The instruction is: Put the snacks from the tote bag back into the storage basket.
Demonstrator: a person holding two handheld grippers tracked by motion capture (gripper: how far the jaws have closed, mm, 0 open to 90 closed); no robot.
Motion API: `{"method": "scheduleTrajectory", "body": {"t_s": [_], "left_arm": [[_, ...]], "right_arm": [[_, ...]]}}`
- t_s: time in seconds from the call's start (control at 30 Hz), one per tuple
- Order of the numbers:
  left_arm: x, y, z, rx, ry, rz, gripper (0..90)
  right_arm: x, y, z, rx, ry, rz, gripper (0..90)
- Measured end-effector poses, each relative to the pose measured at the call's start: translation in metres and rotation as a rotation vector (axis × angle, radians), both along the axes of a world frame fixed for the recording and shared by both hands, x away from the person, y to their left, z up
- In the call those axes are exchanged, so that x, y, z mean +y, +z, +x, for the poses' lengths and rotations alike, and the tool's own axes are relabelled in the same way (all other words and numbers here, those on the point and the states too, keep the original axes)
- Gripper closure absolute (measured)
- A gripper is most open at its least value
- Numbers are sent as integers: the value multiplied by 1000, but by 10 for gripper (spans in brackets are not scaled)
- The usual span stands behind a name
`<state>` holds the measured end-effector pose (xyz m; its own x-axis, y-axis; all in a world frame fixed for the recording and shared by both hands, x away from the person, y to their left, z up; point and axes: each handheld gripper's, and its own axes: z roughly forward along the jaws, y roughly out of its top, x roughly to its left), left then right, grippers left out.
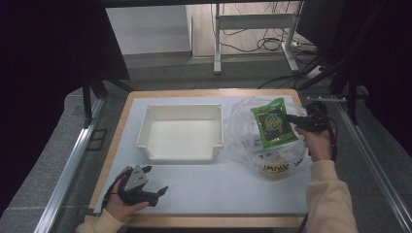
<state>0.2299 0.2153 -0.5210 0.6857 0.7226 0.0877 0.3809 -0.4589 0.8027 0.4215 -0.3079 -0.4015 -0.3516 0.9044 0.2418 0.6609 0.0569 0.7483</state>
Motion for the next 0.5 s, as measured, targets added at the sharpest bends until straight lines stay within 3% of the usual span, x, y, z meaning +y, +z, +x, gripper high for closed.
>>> {"method": "scheduleTrajectory", "body": {"t_s": [0.5], "left_arm": [[-1, 0, 0, -1, -4, 5, 102]], "right_arm": [[12, 13, -1, -29, 25, 30, 900]]}}
